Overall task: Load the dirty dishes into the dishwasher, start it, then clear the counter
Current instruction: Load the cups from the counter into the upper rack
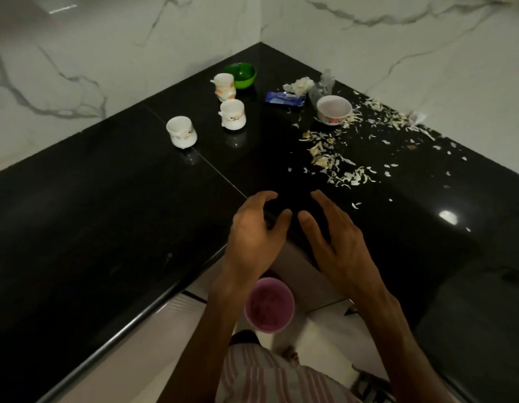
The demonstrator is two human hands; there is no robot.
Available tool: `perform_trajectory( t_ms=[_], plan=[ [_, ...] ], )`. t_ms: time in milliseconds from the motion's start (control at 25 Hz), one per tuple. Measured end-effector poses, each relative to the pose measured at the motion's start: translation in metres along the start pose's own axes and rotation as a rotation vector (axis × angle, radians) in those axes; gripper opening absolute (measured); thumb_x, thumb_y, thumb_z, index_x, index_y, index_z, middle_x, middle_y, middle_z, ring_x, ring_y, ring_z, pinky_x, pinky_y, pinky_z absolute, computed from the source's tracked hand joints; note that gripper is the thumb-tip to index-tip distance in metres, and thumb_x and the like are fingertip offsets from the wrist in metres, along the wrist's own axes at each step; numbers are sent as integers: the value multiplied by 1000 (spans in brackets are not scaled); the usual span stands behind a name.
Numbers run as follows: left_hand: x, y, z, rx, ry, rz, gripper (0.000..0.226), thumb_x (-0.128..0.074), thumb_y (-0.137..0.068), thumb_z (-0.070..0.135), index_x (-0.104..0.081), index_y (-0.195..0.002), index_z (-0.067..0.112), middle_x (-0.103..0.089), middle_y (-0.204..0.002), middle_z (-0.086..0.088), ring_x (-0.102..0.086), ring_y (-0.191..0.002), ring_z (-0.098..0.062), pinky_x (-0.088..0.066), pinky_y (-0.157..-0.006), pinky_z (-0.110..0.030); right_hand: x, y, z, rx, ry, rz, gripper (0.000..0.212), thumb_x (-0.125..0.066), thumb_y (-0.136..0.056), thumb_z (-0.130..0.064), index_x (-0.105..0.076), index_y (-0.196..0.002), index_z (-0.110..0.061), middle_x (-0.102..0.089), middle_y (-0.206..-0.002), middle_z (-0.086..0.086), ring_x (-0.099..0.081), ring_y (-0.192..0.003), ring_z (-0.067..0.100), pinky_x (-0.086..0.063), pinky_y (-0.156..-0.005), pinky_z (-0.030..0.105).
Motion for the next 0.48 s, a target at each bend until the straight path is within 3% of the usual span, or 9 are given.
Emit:
perform_trajectory(
  t_ms=[120,240,320,480],
  plan=[
    [5,-8,-9,0,-3,44,43,-63,-93,28,-53,-132,13,-56,-129,-1,-46,-93,14,-36,-74,6,-10,-15,0,18,-2,-41,66,-34,-94,-59,-33,-149,-22,-37,-153,-1,-32,-141,11,-31,-115,37],
    [13,-26,-26,33,0,65,44,-62,-94,31,-51,-134,16,-53,-129,2,-43,-92,19,-37,-72,5,-24,-38,-3,33,9,-62,67,-33,-93,-61,-34,-148,-22,-38,-153,-1,-33,-141,13,-31,-115,39],
    [21,-43,-38,44,1,79,44,-62,-94,30,-51,-134,16,-52,-129,1,-46,-92,14,-38,-71,4,-36,-56,-7,38,15,-70,68,-32,-93,-63,-34,-148,-23,-39,-152,1,-34,-141,15,-31,-115,40],
    [49,-91,-68,80,-28,126,45,-63,-92,30,-52,-133,16,-51,-133,0,-44,-109,2,-40,-74,-6,-60,-90,-21,102,61,-91,64,-31,-96,-62,-32,-148,-24,-40,-152,4,-35,-141,18,-29,-115,34]
  ],
)
Point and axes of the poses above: each hand's wrist, its own y-axis away from the middle knuckle, its own x-axis out of the back of the hand, z = x × y, the point moved 4 cm from there along -y, towards the middle knuckle
